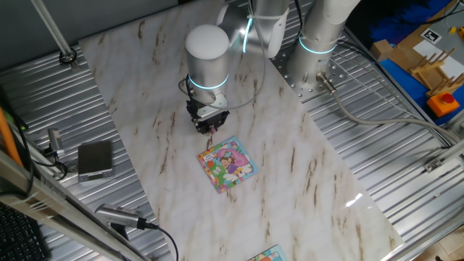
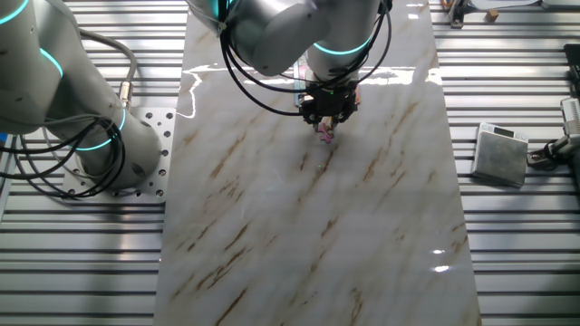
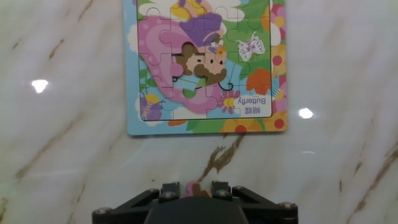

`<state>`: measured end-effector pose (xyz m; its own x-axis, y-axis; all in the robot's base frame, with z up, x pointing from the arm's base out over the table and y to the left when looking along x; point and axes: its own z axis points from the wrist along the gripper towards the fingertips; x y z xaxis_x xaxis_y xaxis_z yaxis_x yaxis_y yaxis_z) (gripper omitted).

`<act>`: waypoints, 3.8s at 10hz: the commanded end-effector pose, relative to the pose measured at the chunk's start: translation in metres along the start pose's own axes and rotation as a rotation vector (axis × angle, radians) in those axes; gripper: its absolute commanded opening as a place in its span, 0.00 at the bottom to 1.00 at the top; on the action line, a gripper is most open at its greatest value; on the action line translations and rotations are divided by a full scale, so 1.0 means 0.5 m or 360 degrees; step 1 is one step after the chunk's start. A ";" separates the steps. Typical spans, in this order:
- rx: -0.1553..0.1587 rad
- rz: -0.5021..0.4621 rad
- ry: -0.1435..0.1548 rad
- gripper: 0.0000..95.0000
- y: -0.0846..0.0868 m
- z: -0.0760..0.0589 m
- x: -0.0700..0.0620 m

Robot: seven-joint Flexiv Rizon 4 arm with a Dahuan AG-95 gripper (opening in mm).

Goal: Assemble one piece of a puzzle

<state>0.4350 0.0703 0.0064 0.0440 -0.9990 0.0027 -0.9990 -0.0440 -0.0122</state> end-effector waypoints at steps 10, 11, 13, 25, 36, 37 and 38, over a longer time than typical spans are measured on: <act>-0.0020 0.0187 0.0124 0.00 -0.044 -0.141 -0.025; -0.0020 0.0189 0.0123 0.00 -0.044 -0.141 -0.025; -0.0020 0.0188 0.0123 0.00 -0.044 -0.141 -0.025; -0.0014 0.0176 0.0121 0.00 -0.044 -0.138 -0.025; -0.0026 0.0305 0.0044 0.00 -0.044 -0.137 -0.026; -0.0026 0.0301 0.0042 0.00 -0.044 -0.137 -0.026; -0.0026 0.0303 0.0044 0.00 -0.044 -0.137 -0.026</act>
<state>0.4556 0.0841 0.0752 -0.1424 -0.9894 0.0289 -0.9898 0.1425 0.0010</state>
